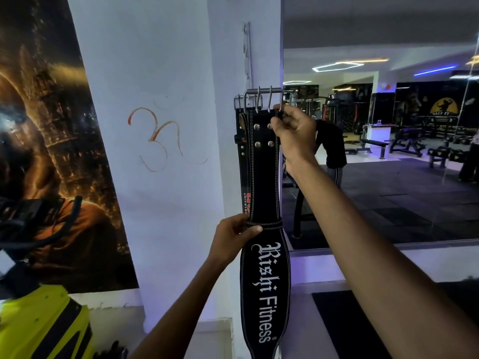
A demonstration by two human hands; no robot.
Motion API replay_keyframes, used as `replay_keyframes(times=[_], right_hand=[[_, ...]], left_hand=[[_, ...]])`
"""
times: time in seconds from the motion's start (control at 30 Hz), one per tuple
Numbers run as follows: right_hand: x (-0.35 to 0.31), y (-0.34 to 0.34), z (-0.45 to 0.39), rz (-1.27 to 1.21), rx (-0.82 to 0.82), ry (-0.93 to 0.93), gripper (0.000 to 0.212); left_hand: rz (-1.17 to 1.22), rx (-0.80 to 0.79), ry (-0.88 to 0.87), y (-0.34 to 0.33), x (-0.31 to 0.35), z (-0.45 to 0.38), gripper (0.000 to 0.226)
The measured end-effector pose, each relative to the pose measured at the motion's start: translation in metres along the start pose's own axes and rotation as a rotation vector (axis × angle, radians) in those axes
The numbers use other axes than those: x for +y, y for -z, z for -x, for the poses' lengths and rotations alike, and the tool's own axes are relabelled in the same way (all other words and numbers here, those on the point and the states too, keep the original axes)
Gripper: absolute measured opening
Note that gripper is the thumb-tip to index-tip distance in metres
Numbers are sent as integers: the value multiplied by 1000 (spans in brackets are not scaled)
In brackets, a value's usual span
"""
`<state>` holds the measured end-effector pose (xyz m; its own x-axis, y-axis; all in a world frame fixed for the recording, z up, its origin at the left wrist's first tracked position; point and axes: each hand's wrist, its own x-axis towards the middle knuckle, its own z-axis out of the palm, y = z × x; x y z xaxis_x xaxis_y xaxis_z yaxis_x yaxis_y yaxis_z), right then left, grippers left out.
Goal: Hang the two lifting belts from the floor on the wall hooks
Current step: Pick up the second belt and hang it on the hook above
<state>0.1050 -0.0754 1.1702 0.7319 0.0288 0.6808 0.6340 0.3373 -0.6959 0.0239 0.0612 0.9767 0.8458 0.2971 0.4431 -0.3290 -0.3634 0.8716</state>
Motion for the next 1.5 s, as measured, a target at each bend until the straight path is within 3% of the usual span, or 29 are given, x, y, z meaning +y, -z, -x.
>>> replay_keyframes(times=[0.17, 0.3, 0.43, 0.57, 0.67, 0.83, 0.93, 1.13, 1.27, 1.5], right_hand=[[-8, 3, -4, -6, 23, 33, 30], [-1, 7, -4, 8, 24, 11, 28], [11, 9, 4, 7, 13, -17, 29], [18, 7, 14, -25, -23, -44, 30], [21, 5, 21, -48, -25, -45, 39], [24, 7, 30, 66, -44, 86, 26], [26, 11, 27, 124, -45, 150, 19], [28, 24, 16, 252, -145, 199, 39], [16, 33, 1, 303, -235, 209, 32], [16, 41, -30, 183, -225, 213, 20]], left_hand=[[-84, -65, 84, -7, -47, 26, 11], [-170, -133, 55, -9, -59, 33, 20], [-118, 18, -24, -4, -22, 11, 44], [13, 271, -202, 2, 50, -30, 27], [-2, 352, -389, 5, 109, -54, 22], [-89, 408, -512, 10, 139, -79, 16], [-70, 399, -471, 9, 137, -79, 32], [-101, 405, -433, 4, 143, -83, 38], [-141, 380, -443, -3, 146, -86, 39], [-229, 371, -581, -17, 162, -105, 41]])
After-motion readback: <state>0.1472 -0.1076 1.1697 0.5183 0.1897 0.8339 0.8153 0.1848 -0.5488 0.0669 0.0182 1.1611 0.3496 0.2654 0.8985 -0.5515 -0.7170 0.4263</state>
